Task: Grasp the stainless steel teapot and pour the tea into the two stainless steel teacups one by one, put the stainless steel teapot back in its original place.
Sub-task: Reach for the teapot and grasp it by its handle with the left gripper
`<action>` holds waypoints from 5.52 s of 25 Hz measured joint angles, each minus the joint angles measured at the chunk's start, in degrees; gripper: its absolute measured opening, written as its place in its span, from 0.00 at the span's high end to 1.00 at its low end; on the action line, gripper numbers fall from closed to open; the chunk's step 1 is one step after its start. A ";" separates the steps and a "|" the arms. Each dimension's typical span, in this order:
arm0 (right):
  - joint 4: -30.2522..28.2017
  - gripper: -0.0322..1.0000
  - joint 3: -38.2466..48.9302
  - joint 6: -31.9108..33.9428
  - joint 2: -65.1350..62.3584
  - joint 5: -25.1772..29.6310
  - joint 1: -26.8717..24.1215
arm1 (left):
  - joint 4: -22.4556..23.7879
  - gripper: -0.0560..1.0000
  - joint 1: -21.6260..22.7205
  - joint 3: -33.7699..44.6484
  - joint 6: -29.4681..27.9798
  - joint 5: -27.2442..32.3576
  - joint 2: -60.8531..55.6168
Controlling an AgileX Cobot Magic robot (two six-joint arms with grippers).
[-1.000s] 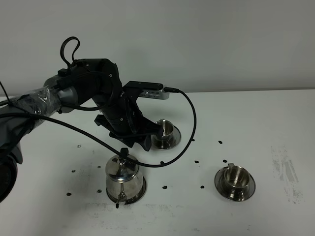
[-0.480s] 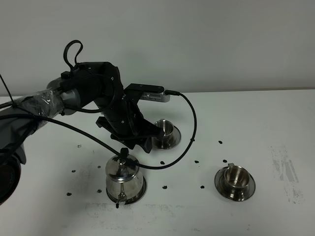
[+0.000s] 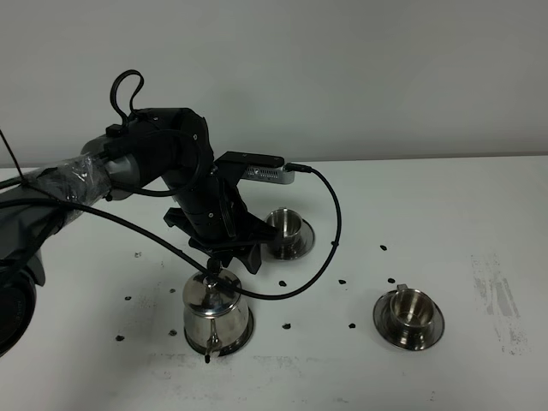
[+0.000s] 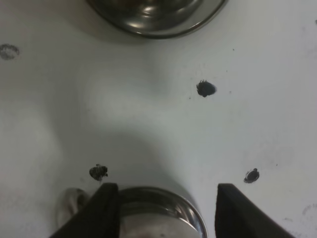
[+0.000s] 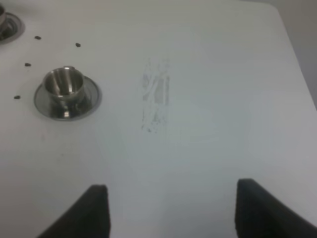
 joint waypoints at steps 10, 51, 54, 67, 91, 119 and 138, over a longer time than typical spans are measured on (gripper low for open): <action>1.01 0.43 0.00 1.28 0.00 -0.05 0.00 | 1.41 0.48 1.78 0.00 -1.15 1.80 0.00; 2.60 0.43 0.31 2.73 0.00 -0.69 0.00 | 9.58 0.48 5.61 0.00 -2.51 3.51 -0.02; 2.60 0.43 0.31 2.73 0.00 -0.69 0.00 | 8.36 0.48 5.23 0.00 -1.85 3.51 -0.02; 2.60 0.43 0.31 2.73 0.00 -0.69 0.00 | 8.91 0.51 5.11 0.00 -1.55 8.74 -0.02; 2.60 0.43 0.31 2.73 0.00 -0.69 0.00 | 10.58 0.51 6.63 0.00 -0.15 10.26 -0.02; 2.60 0.43 0.31 2.79 0.00 -0.69 0.00 | 9.04 0.56 6.63 5.46 -1.53 10.26 -6.35; 2.60 0.43 0.31 2.79 0.00 -0.69 0.00 | 9.12 0.56 6.72 14.48 -1.81 10.26 -6.80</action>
